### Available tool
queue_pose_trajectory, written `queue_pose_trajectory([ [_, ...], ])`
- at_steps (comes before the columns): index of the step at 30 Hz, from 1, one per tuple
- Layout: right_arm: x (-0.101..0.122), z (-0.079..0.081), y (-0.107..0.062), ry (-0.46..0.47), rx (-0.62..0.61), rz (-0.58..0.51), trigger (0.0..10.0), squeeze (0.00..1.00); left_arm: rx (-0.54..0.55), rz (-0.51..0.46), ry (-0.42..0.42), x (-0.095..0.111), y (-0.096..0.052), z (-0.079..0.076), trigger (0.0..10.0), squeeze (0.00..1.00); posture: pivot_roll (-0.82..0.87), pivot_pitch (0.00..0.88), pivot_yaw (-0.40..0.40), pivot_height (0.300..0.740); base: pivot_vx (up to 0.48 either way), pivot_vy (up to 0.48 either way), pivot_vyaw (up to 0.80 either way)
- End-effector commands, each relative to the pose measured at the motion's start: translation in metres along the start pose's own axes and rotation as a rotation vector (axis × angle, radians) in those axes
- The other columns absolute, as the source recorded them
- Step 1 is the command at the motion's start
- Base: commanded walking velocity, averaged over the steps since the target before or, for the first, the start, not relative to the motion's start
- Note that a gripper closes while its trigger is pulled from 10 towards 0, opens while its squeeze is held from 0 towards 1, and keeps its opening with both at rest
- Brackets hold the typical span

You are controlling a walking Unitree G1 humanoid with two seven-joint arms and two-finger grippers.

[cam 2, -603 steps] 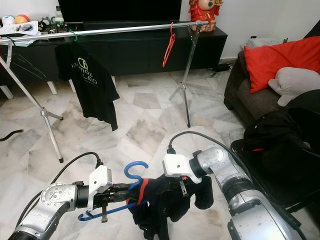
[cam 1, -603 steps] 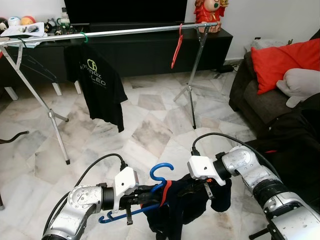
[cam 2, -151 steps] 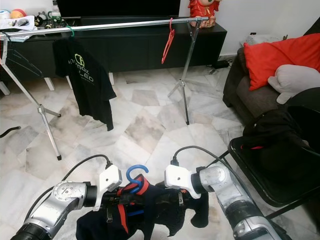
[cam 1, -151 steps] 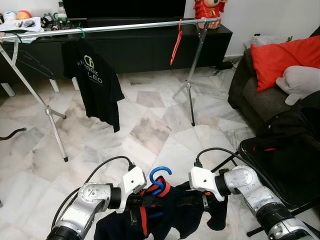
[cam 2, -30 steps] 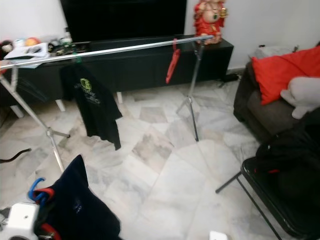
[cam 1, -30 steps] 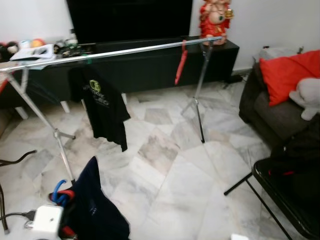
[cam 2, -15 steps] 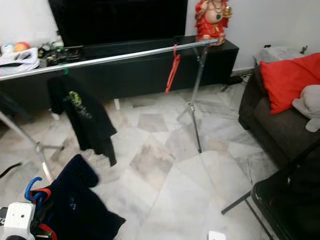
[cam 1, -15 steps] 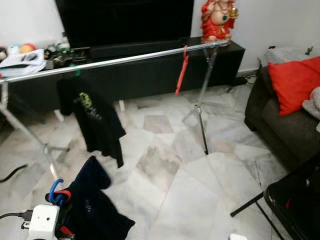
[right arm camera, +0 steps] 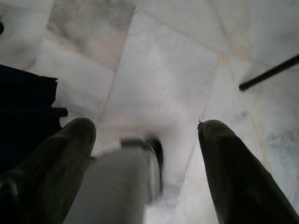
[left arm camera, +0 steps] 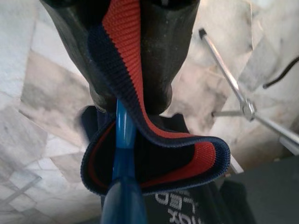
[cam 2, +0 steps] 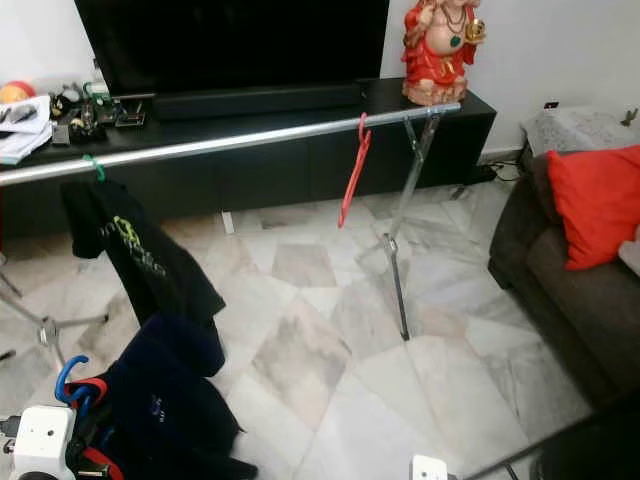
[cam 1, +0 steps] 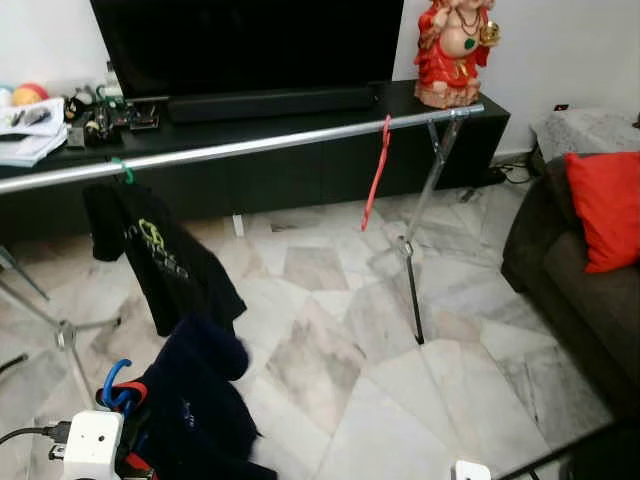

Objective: Hang hanger

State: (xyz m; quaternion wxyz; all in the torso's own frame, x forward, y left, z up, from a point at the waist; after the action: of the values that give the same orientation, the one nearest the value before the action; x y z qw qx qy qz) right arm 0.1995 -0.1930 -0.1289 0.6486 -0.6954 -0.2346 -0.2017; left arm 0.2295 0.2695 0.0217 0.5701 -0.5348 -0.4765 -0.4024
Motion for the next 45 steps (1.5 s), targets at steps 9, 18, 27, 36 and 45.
queue_pose_trajectory([
  [9,-0.001,-0.007,-0.001,-0.027,-0.006,0.008,10.0,0.00,0.025,0.003,-0.004,-0.001,0.003,-0.004,10.0,0.00,-0.03,0.093,0.008,0.721,0.237,0.000,0.00],
  [18,0.002,-0.006,0.000,-0.066,0.013,-0.009,10.0,0.00,0.017,0.015,-0.029,-0.007,-0.001,-0.011,10.0,0.00,-0.03,0.083,0.003,0.721,0.000,0.000,0.27],
  [27,0.002,-0.002,0.000,-0.071,0.027,-0.005,10.0,0.00,0.008,0.010,-0.047,-0.006,0.001,-0.013,10.0,0.00,-0.04,0.062,0.007,0.721,0.000,0.000,0.80],
  [36,0.004,0.001,0.000,-0.066,0.036,-0.012,10.0,0.00,0.000,0.016,-0.036,-0.007,0.002,-0.015,10.0,0.00,-0.04,0.074,0.008,0.721,0.000,0.000,0.80],
  [45,0.002,0.002,0.000,-0.034,0.037,-0.010,10.0,0.00,-0.002,0.007,-0.021,-0.005,0.001,-0.016,10.0,0.00,-0.04,0.085,0.008,0.721,0.000,-0.089,0.14],
])
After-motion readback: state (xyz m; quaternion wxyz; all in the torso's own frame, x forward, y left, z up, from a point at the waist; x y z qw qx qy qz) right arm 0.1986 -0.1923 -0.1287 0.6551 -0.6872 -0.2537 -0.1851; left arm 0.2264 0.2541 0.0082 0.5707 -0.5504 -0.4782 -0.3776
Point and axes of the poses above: a point about 5 cm out from each wrist's last joint towards the gripper, its own y axis pointing out of the wrist towards the gripper, its own x axis along the axis of the wrist's last joint, z = x × y, the point moved 5 cm from there along y, pointing out of the wrist towards the gripper, and after that the axes turned 13 degrees about -y, right-handed, at the moved point
